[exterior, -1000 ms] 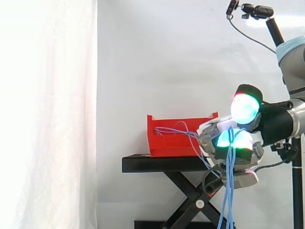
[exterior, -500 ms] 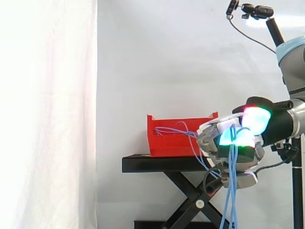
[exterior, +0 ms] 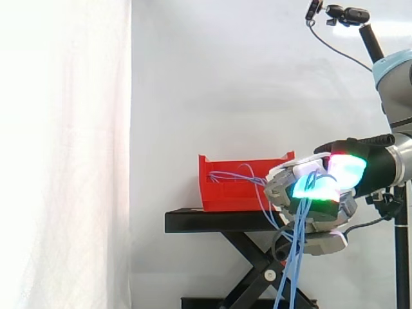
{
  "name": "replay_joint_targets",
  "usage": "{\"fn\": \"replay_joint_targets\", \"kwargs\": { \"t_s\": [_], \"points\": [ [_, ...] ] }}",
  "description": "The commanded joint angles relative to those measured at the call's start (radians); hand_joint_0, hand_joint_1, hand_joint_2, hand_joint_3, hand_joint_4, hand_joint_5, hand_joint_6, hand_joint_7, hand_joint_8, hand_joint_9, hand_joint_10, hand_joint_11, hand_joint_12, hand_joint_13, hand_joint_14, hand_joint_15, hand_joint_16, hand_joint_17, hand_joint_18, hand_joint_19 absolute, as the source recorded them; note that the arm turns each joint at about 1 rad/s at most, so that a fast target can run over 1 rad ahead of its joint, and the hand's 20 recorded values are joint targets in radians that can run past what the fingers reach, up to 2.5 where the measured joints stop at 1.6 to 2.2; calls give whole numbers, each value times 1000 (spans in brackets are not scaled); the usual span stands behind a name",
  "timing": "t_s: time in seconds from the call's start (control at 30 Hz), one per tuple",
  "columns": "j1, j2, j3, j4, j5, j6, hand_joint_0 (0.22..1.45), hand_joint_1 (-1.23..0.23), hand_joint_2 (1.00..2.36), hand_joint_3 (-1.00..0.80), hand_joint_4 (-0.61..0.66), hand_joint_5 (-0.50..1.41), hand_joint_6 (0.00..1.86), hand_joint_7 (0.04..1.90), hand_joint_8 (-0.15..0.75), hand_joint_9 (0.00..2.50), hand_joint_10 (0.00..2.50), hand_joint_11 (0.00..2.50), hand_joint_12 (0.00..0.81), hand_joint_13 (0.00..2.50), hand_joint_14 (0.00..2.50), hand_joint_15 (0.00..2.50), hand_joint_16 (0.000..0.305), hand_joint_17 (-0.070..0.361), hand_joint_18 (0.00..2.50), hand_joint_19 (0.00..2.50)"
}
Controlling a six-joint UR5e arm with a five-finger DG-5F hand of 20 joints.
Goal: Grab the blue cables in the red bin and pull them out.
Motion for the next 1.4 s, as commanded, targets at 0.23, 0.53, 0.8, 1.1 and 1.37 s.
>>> {"fn": "replay_joint_targets", "kwargs": {
  "t_s": [0.23, 0.53, 0.8, 1.1, 1.37],
  "points": [
    [-2, 0, -1, 0, 0, 0, 1126, -1061, 1003, -899, 51, 350, 990, 381, 223, 750, 502, 1476, 297, 1038, 981, 1372, 45, 101, 808, 1041],
    [-2, 0, -1, 0, 0, 8, 1010, -1038, 1000, -1000, 62, 343, 941, 388, 228, 715, 493, 1460, 302, 1019, 942, 1379, 45, 102, 803, 1024],
    [-2, 0, -1, 2, 0, 8, 812, -836, 1000, -1000, 126, 449, 731, 470, 250, 789, 425, 1491, 319, 1029, 1019, 1332, 46, 104, 810, 1031],
    [-1, 0, -1, 2, 0, 8, 744, -727, 1000, -1000, 160, 613, 498, 607, 274, 857, 385, 1487, 335, 1043, 1059, 1291, 49, 110, 835, 1038],
    [1, 0, -1, 2, 0, 8, 730, -708, 1000, -1000, 176, 709, 466, 642, 267, 908, 344, 1511, 334, 1073, 1058, 1285, 50, 112, 856, 1039]
  ]
}}
